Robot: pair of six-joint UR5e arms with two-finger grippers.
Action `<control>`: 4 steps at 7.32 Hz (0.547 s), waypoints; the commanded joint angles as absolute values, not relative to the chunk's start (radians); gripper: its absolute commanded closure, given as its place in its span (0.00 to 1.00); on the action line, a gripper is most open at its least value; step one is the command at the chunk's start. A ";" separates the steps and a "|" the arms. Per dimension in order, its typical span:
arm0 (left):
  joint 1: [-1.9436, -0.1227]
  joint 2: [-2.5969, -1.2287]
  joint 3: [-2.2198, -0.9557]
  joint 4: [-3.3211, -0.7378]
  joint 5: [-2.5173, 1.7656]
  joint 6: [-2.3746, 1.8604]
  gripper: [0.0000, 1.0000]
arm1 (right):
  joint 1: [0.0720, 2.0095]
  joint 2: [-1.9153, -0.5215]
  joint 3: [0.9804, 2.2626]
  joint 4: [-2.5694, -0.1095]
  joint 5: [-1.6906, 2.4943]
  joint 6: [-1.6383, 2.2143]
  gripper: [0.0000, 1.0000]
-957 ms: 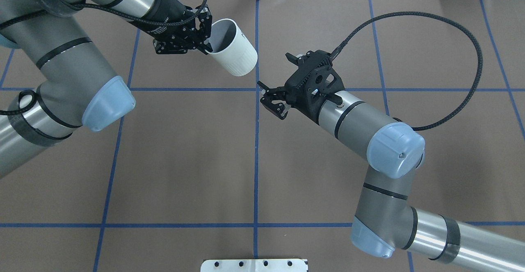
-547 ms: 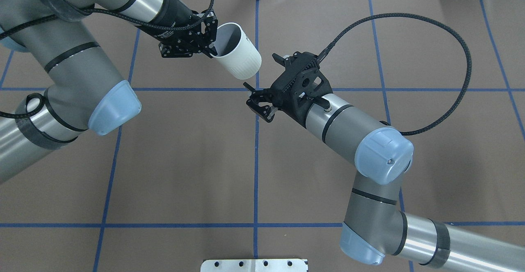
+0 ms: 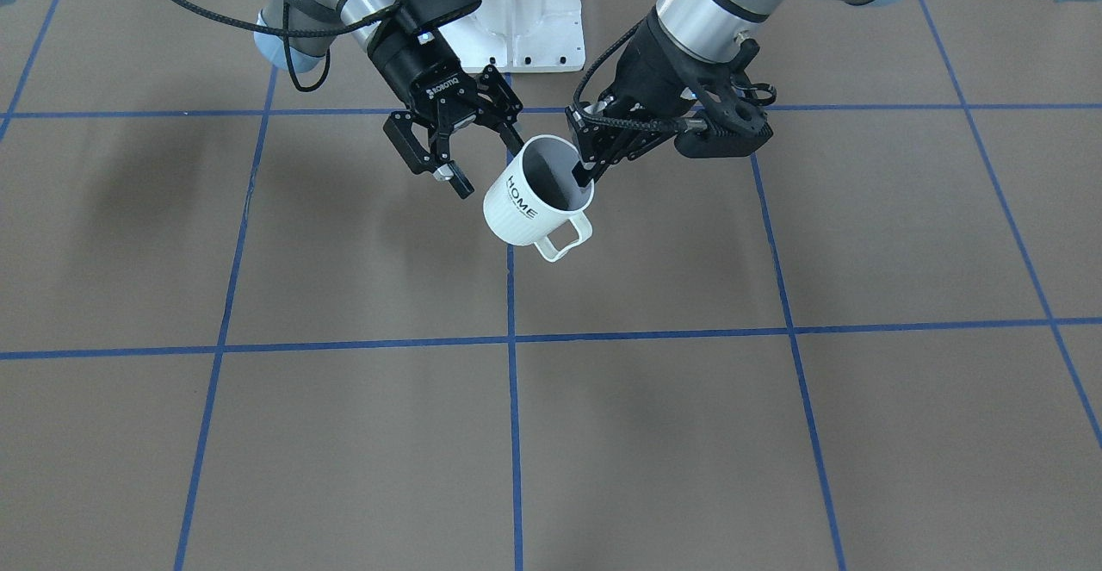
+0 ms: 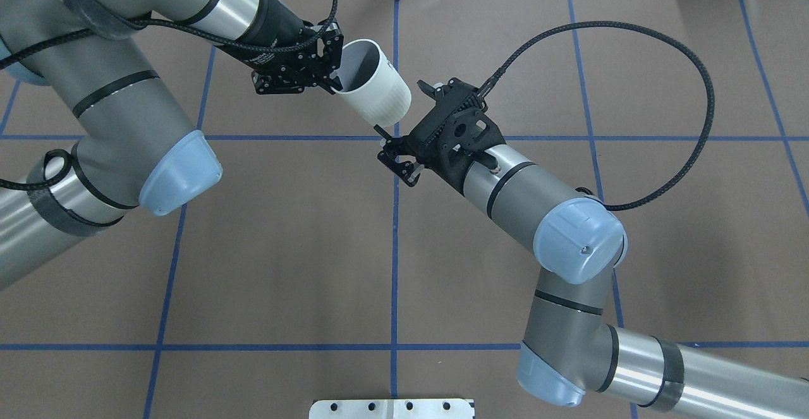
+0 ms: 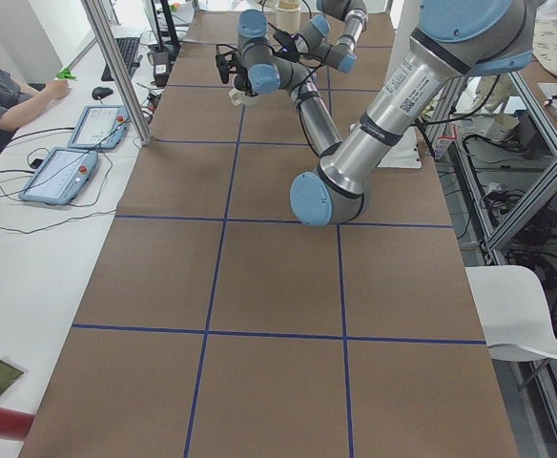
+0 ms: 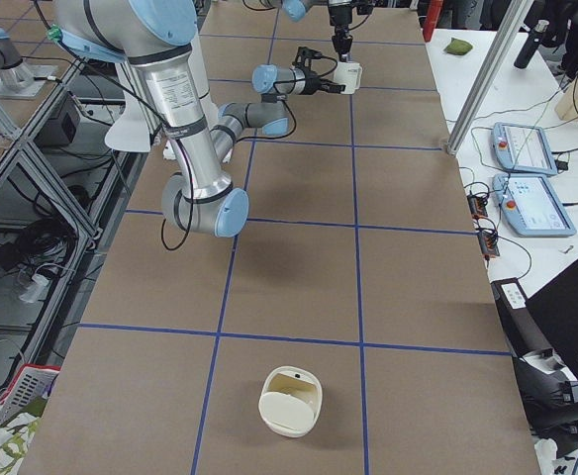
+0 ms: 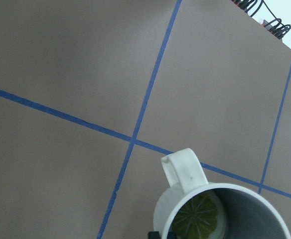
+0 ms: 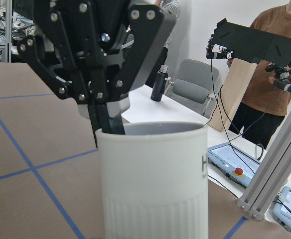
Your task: Left arm hands cup to right arm to dump lemon
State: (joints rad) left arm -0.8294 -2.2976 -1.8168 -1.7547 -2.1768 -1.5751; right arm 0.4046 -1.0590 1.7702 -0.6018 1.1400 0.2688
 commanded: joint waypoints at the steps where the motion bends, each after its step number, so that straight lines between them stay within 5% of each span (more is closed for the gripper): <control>1: -0.825 -2.299 -1.818 -1.755 -2.177 -1.575 1.00 | 0.405 -1.046 1.761 -0.603 1.129 0.258 0.10; 4: -0.816 -2.301 -1.819 -1.753 -2.171 -1.575 1.00 | 0.402 -1.045 1.763 -0.603 1.131 0.258 0.10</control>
State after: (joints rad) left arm -0.8202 -2.2999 -1.8190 -1.7545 -2.1719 -1.5754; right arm 0.4027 -1.0453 1.7620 -0.6028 1.1300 0.2580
